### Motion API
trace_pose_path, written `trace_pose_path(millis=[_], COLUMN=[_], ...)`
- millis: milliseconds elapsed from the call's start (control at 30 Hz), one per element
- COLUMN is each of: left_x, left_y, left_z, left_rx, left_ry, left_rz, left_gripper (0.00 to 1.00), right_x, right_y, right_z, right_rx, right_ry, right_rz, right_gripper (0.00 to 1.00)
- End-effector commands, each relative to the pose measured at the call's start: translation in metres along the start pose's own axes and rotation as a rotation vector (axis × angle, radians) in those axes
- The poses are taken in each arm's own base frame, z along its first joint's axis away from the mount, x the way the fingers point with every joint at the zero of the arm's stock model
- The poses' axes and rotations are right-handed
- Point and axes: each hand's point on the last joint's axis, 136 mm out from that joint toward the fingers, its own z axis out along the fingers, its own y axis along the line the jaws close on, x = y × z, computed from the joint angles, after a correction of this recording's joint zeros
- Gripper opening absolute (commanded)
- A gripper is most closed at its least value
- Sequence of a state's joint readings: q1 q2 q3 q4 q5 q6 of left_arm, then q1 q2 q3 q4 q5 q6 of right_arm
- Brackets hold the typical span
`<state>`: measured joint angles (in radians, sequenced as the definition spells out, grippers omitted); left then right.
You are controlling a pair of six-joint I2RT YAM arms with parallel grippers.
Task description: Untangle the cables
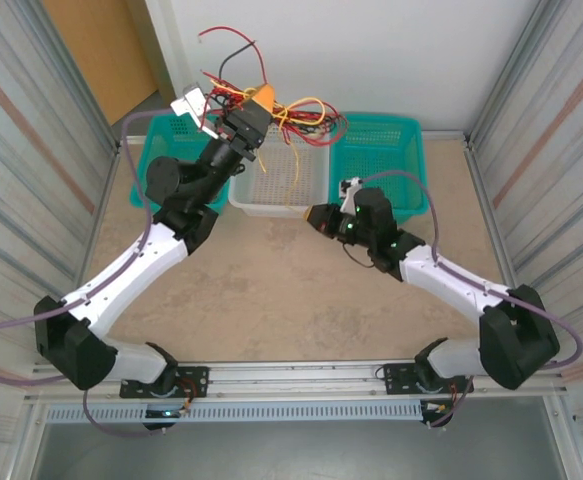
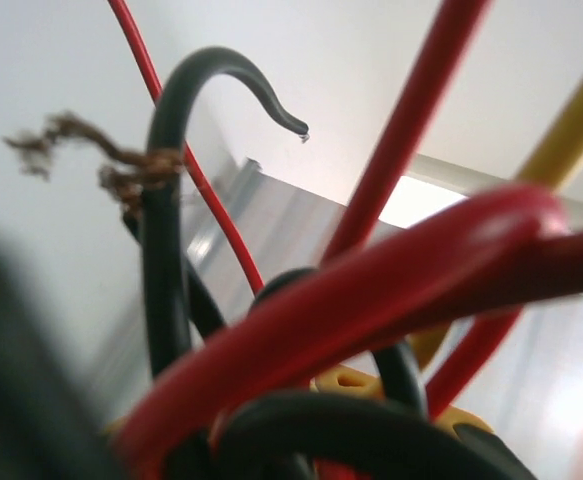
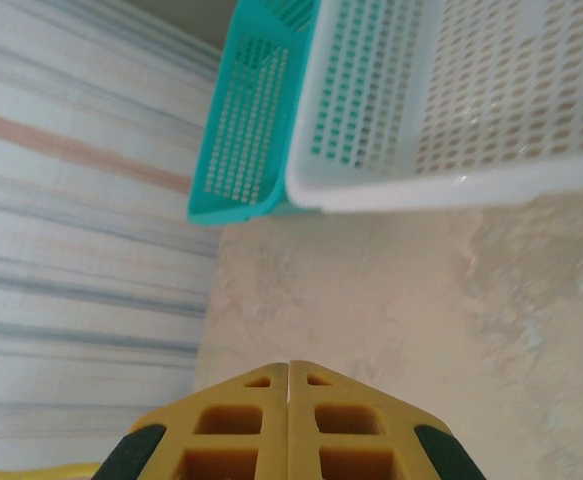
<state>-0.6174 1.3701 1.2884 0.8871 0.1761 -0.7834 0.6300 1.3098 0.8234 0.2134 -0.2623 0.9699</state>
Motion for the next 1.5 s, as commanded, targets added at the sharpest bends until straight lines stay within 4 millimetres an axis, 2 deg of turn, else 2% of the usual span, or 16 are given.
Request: trace_pose_path(millis=[0,167,233,300,400,467,533,700,767,900,967,1133,1233,1300,1367,1467], left_x=[-0.032,-0.027,-0.031,-0.038,-0.037,-0.034,-0.031,-0.016,-0.014,-0.013,-0.007,0.022,0.026,0.016,-0.005,-0.031], left_y=[0.021,0.097,0.122,0.162,0.201,0.204,0.196,0.165,0.145,0.108,0.088,0.052,0.022,0.005,-0.009,-0.007], left_z=[0.0,-0.015,-0.028,-0.052,-0.08,-0.088,-0.09,-0.096,-0.098,-0.096,-0.086,-0.06,-0.046,-0.037,-0.031,-0.036], left_rx=[-0.092,-0.282,-0.39,-0.535,-0.668,-0.725,-0.726,-0.724,-0.677,-0.606,-0.547,-0.456,-0.384,-0.324,-0.261,-0.264], left_ry=[-0.151,-0.188,-0.233,-0.299,-0.322,-0.289,-0.248,-0.099,-0.077,-0.044,0.01,0.134,0.155,0.131,0.075,-0.011], left_rz=[0.262,0.252,0.237,0.109,-0.072,-0.111,-0.149,-0.302,-0.359,-0.54,-0.626,-0.827,-0.849,-0.851,-0.823,-0.764], left_gripper=[0.0,0.0,0.0,0.0,0.0,0.0,0.0,0.0,0.0,0.0,0.0,0.0,0.0,0.0,0.0,0.0], right_x=[0.03,0.092,0.109,0.122,0.126,0.11,0.086,-0.008,-0.044,-0.09,-0.105,-0.12,-0.121,-0.118,-0.106,-0.078], right_y=[0.014,0.053,0.072,0.09,0.102,0.095,0.083,0.044,0.026,-0.018,-0.04,-0.075,-0.088,-0.096,-0.103,-0.108], right_z=[-0.006,-0.007,-0.01,-0.015,-0.027,-0.038,-0.048,-0.084,-0.094,-0.095,-0.085,-0.051,-0.035,-0.027,-0.019,-0.014], right_rx=[0.022,-0.033,-0.069,-0.08,-0.06,-0.007,0.052,0.179,0.226,0.312,0.333,0.402,0.42,0.434,0.444,0.461], right_ry=[-0.021,0.074,0.101,0.126,0.129,0.09,0.059,-0.056,-0.098,-0.128,-0.115,-0.072,-0.054,-0.041,-0.021,0.01], right_rz=[-0.025,-0.085,-0.114,-0.163,-0.246,-0.279,-0.291,-0.24,-0.207,-0.125,-0.086,-0.056,-0.029,-0.017,-0.013,-0.024], right_gripper=[0.0,0.0,0.0,0.0,0.0,0.0,0.0,0.0,0.0,0.0,0.0,0.0,0.0,0.0,0.0,0.0])
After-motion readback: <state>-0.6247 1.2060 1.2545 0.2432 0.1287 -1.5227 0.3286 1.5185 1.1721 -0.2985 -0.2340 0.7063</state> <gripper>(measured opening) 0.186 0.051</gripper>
